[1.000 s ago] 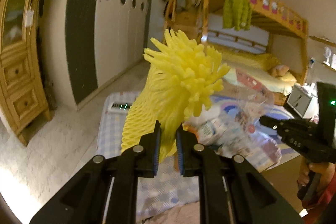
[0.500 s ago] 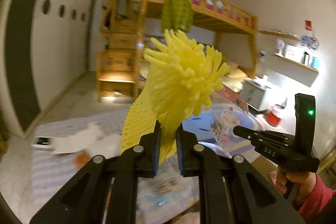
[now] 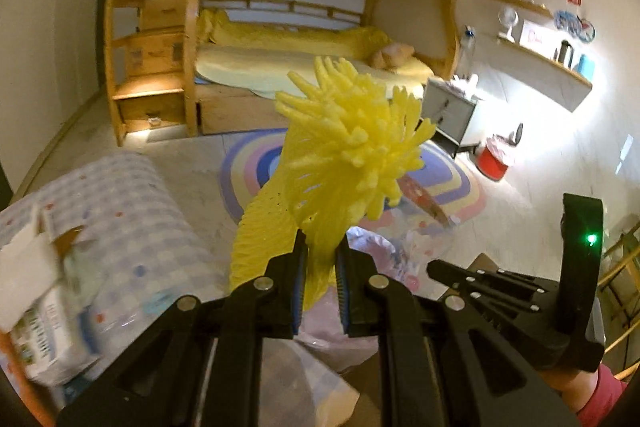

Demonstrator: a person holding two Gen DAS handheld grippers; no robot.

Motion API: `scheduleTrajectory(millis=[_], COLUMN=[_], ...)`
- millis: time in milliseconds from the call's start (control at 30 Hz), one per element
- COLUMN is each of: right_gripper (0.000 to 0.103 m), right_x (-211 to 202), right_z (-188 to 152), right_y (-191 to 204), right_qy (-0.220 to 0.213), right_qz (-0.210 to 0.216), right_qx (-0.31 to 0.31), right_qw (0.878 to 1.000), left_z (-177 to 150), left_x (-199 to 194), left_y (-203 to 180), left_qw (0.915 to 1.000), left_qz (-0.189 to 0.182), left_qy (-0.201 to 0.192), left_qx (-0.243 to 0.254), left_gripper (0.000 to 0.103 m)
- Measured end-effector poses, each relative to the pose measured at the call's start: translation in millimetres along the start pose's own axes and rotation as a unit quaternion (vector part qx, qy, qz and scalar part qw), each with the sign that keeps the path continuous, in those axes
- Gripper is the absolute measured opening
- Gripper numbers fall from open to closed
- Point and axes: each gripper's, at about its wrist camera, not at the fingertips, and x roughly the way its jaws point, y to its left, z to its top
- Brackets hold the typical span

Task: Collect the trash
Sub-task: 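Carry the net and packet over the wastebasket and open both grippers, then grasp the orange-brown stick with the left gripper and lift it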

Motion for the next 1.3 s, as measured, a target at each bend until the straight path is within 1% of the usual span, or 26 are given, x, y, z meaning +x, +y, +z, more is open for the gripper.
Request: scheduleTrajectory(millis=[33,167,233,267,300,333,367,400,433,467,500,533,567,600,733,833,900,933,1067,1300], right_gripper=[0.0,0.0,0.004,0.005,0.005,0.005,0.005,0.005,0.006,0.009,0.017,0.023,0.037,0.045,0.045,0.045,0.045,0.045,0.045,0.045], right_x=[7.3,33.2,41.5,46.6,51.8,58.9,63.3,69.5,73.5,78.8,81.4,84.3,85.0,84.5,64.2,35.4,16.8,7.2,-28.3,-63.3], right_z=[-0.4,-2.8,-2.0,-1.9,-0.2,1.1,1.6,2.3,2.3,2.5,3.0,2.9,3.0,2.5,3.4,6.6,9.3,10.0,8.6,3.2], right_y=[-5.6,-22.2,-25.4,-25.7,-27.3,-28.3,-28.8,-29.9,-29.6,-30.7,-31.8,-33.4,-34.2,-34.5,-32.8,-20.7,-9.2,-2.2,30.9,93.6], right_qy=[0.006,0.025,0.028,0.031,0.032,0.037,0.039,0.042,0.047,0.053,0.055,0.06,0.061,0.063,0.053,0.034,0.019,0.013,-0.011,-0.031], right_qz=[0.0,-0.006,-0.01,-0.014,-0.018,-0.021,-0.024,-0.029,-0.033,-0.039,-0.044,-0.049,-0.05,-0.05,-0.055,-0.059,-0.054,-0.051,-0.029,0.021], right_qx=[0.006,0.027,0.028,0.025,0.022,0.019,0.016,0.013,0.011,0.01,0.01,0.009,0.01,0.011,0.016,0.001,-0.013,-0.02,-0.051,-0.098], right_qw=[1.0,0.999,0.999,0.999,0.999,0.999,0.999,0.999,0.998,0.998,0.997,0.997,0.997,0.997,0.997,0.998,0.998,0.998,0.998,0.994], left_z=[-1.0,0.7,1.2,2.2,3.7,5.3,5.6,6.4,7.1,7.8,8.6,9.2,9.7,10.0,10.1,7.7,2.6,-0.3,-13.4,-41.0], left_x=[1.8,30.2,42.1,48.3,51.3,53.5,56.4,59.0,59.9,60.6,58.7,57.4,54.7,51.4,29.5,1.4,-17.8,-27.9,-65.5,-132.6], left_y=[-0.3,-2.4,-4.6,-5.4,-5.8,-8.5,-8.1,-7.3,-6.3,-5.2,-4.4,-3.1,-2.4,-0.3,9.1,16.4,20.0,23.5,40.6,80.2], left_qw=[1.0,0.9996,0.9994,0.9993,0.9991,0.9991,0.9991,0.999,0.999,0.9989,0.9989,0.9989,0.9989,0.999,0.9994,0.9997,0.9992,0.9991,0.9981,0.9927], left_qz=[-0.003,-0.018,-0.023,-0.025,-0.027,-0.026,-0.025,-0.025,-0.027,-0.028,-0.028,-0.028,-0.028,-0.026,-0.012,0.018,0.037,0.039,0.05,0.102], left_qy=[0.004,0.019,0.024,0.027,0.03,0.033,0.034,0.036,0.037,0.036,0.036,0.037,0.036,0.034,0.027,0.013,0.007,0.005,0.0,-0.007], left_qx=[0.002,0.005,0.008,0.009,0.01,0.009,0.008,0.005,0.001,-0.003,-0.005,-0.006,-0.007,-0.008,-0.017,-0.012,-0.01,-0.013,-0.036,-0.064], left_gripper=[0.012,0.012,0.012,0.015,0.021,0.023,0.028,0.04,0.047,0.048,0.05,0.053,0.054,0.056,0.056,0.057,0.057,0.057,0.057,0.057])
